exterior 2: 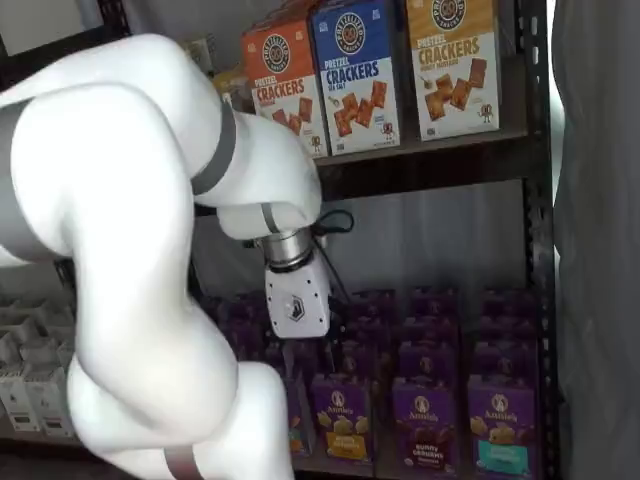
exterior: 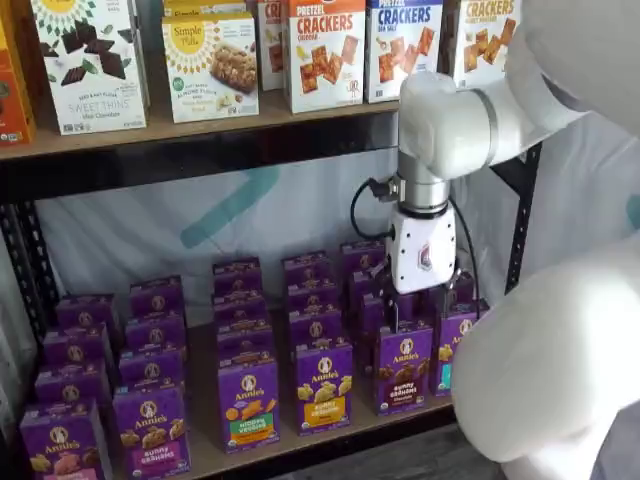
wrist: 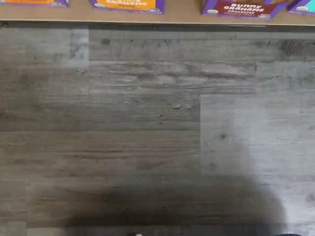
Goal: Pick up the purple box with a brown patch in the center, on the bottom shelf, the fifth box from the left
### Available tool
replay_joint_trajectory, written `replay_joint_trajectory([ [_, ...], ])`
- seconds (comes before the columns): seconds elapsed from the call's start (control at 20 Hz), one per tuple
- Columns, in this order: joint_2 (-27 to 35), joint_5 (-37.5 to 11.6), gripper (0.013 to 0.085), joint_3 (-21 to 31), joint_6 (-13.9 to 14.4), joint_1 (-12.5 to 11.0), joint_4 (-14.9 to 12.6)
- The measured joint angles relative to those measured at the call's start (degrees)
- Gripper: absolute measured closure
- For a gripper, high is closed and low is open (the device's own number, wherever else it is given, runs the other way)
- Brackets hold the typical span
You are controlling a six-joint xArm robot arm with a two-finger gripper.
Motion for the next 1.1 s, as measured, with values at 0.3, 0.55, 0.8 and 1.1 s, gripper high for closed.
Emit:
replay_joint_trajectory([
  [0.3,8.2,-8.3,0.013,0.2,-0.6,-2.1,-1.9],
  [0.55,13.2,-15.8,0.013,0.5,-1.4,-3.4,-2.1],
  [0.8,17.9,-21.0,0.013,-0.3,-1.8,-4.3,-2.5],
  [1.1,25.2,-25.8,0.013,-2.6,-0.9,-5.0,-4.1],
])
